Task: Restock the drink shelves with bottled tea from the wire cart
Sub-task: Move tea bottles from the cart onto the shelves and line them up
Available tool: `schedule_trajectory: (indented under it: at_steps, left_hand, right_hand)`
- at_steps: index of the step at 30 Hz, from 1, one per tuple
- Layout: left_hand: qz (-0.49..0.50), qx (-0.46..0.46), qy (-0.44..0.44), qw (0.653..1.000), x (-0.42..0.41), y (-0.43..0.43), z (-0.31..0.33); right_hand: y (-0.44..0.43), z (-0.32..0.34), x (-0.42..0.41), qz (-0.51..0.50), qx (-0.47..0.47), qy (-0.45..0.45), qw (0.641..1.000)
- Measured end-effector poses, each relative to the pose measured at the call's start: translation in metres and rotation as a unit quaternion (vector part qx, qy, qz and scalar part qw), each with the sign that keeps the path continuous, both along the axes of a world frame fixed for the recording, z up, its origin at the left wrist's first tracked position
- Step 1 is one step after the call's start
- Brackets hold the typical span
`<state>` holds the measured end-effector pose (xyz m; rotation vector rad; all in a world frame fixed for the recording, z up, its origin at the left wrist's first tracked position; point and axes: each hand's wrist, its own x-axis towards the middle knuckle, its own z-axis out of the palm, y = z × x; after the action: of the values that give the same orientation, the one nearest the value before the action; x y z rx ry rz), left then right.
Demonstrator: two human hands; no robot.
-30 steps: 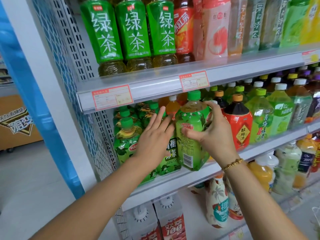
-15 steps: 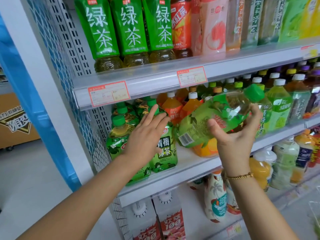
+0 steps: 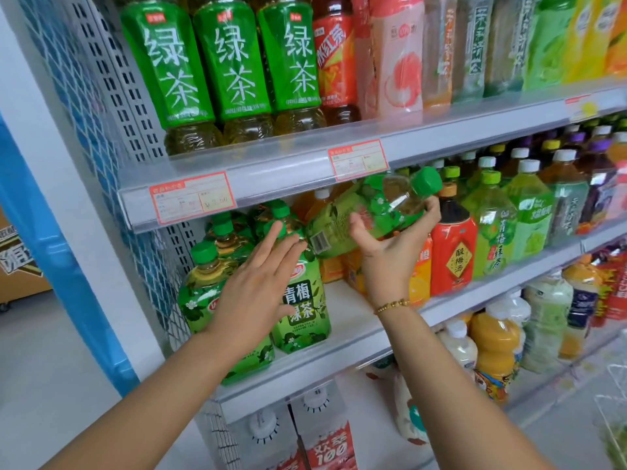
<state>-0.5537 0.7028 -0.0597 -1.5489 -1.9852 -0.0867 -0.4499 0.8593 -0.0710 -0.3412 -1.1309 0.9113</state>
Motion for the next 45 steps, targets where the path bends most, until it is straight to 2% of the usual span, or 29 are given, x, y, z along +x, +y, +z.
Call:
schedule_trajectory:
  at_steps: [5,8,11,14,18,20,25,28,31,34,39,42,45]
  left_hand:
    - [-0.004,-0.030,0.014,0.999,-0.002,0.000,0.002]
    - [-0.045,-0.028,-0.062,0.997,0.001,0.004,0.020]
    - [-0.042,0.006,-0.105,0.994,0.004,0.022,0.046]
    - [0.010,-0.117,-0.089,0.989,-0.002,0.055,0.064]
    - [0.106,-0.278,-0.094,0.950,-0.011,0.101,0.078]
    - [0.141,-0.319,-0.112,0.930,-0.011,0.115,0.082]
    - [0.154,-0.384,-0.070,0.908,-0.017,0.117,0.081]
    - [0.191,-0.356,-0.100,0.909,-0.013,0.109,0.083]
    - [0.172,-0.296,-0.111,0.933,-0.012,0.098,0.088]
    - [0.116,-0.191,-0.136,0.965,-0.008,0.082,0.088]
    - [0.028,-0.001,-0.153,0.988,0.017,0.020,0.065]
    - [0.012,0.151,-0.174,0.973,0.031,-0.024,0.024]
    - [0.060,0.257,-0.163,0.951,0.027,-0.046,-0.026]
  right_hand:
    - [-0.025,-0.032,0.009,0.017,-0.008,-0.045,0.999]
    - [-0.031,-0.054,0.016,-0.040,0.039,-0.075,0.996]
    - [-0.039,-0.052,0.024,-0.044,0.034,-0.065,0.996]
    - [-0.046,-0.059,0.030,-0.058,0.032,-0.081,0.994]
    - [-0.049,-0.071,0.038,-0.059,-0.003,-0.071,0.996]
    - [-0.050,-0.076,0.039,-0.057,-0.020,-0.074,0.995]
    - [-0.045,-0.071,0.032,-0.060,-0.015,-0.134,0.989]
    - [-0.037,-0.059,0.013,-0.063,0.003,-0.212,0.975]
    - [-0.037,-0.049,-0.004,-0.072,0.006,-0.296,0.953]
    - [-0.033,-0.038,-0.014,-0.077,-0.007,-0.356,0.931]
    - [-0.018,-0.018,-0.029,-0.043,-0.012,-0.446,0.894]
    - [-0.014,-0.007,-0.031,-0.034,-0.003,-0.545,0.838]
    - [-0.003,0.014,-0.020,0.034,0.005,-0.635,0.772]
